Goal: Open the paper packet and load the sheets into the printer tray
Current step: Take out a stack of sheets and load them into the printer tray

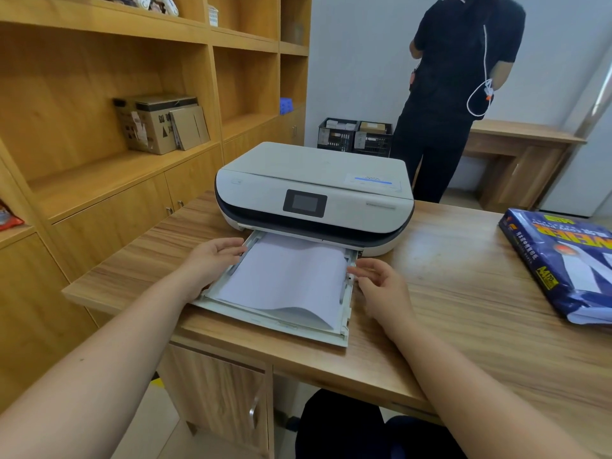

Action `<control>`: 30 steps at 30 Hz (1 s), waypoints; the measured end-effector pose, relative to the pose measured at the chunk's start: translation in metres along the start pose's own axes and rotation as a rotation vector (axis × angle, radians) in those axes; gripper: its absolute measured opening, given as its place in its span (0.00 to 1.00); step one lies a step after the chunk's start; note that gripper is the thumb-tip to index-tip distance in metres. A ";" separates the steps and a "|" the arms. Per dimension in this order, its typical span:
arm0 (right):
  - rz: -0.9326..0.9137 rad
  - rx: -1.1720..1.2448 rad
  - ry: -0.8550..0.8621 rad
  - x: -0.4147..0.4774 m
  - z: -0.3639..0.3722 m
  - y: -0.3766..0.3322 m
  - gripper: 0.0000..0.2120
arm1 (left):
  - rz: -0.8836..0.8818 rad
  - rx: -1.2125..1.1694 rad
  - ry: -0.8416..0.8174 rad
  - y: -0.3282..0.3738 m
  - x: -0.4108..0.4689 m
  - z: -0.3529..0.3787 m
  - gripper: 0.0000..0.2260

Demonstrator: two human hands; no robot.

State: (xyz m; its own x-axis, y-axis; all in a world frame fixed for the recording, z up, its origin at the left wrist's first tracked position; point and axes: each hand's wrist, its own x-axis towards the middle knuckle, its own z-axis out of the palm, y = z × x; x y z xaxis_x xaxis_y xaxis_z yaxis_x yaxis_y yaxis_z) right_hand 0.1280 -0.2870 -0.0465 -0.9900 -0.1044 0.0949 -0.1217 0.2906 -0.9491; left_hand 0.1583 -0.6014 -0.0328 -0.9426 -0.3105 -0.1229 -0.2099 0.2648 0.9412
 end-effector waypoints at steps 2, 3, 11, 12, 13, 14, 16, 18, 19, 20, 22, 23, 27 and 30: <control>-0.065 -0.015 -0.078 -0.001 0.002 -0.001 0.19 | 0.007 -0.024 0.041 0.002 -0.001 0.005 0.18; -0.095 -0.043 -0.120 -0.002 0.003 -0.001 0.19 | 0.012 -0.036 0.068 0.004 -0.001 0.006 0.17; -0.209 -0.259 -0.111 0.007 0.005 0.005 0.09 | 0.029 0.215 0.297 0.014 0.012 0.017 0.07; -0.227 -0.289 -0.103 0.008 0.005 0.006 0.09 | 0.030 0.228 0.305 0.014 0.012 0.018 0.07; -0.236 -0.302 -0.096 0.008 0.006 0.006 0.09 | 0.029 0.232 0.315 0.015 0.011 0.018 0.07; -0.234 -0.299 -0.087 0.009 0.006 0.007 0.09 | 0.026 0.226 0.329 0.015 0.010 0.018 0.06; -0.216 -0.275 -0.066 0.009 0.005 0.009 0.08 | 0.009 0.202 0.354 0.015 0.009 0.015 0.06; -0.200 -0.244 -0.053 0.009 0.003 0.010 0.08 | 0.002 0.178 0.347 0.014 0.008 0.013 0.06; -0.189 -0.220 -0.050 0.009 0.003 0.010 0.08 | 0.003 0.166 0.341 0.013 0.008 0.012 0.06; -0.179 -0.198 -0.044 0.009 0.003 0.010 0.08 | 0.006 0.153 0.336 0.013 0.007 0.012 0.06; -0.170 -0.174 -0.035 0.009 0.004 0.011 0.09 | 0.010 0.119 0.336 0.012 0.007 0.012 0.06; -0.168 -0.167 -0.035 0.010 0.004 0.011 0.09 | 0.005 0.096 0.333 0.011 0.007 0.012 0.07; -0.152 -0.092 0.035 0.011 0.001 0.012 0.09 | -0.013 0.017 0.283 0.006 0.007 0.008 0.07; -0.101 -0.014 0.096 0.011 -0.003 0.012 0.07 | 0.011 -0.024 0.245 0.001 0.003 0.008 0.07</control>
State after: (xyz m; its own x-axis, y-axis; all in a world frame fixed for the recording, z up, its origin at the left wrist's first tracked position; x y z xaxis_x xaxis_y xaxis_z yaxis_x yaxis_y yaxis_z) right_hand 0.1152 -0.2817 -0.0556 -0.9749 -0.0422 0.2185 -0.2211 0.2965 -0.9291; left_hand 0.1529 -0.5948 -0.0344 -0.8533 -0.5202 -0.0353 -0.1908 0.2485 0.9497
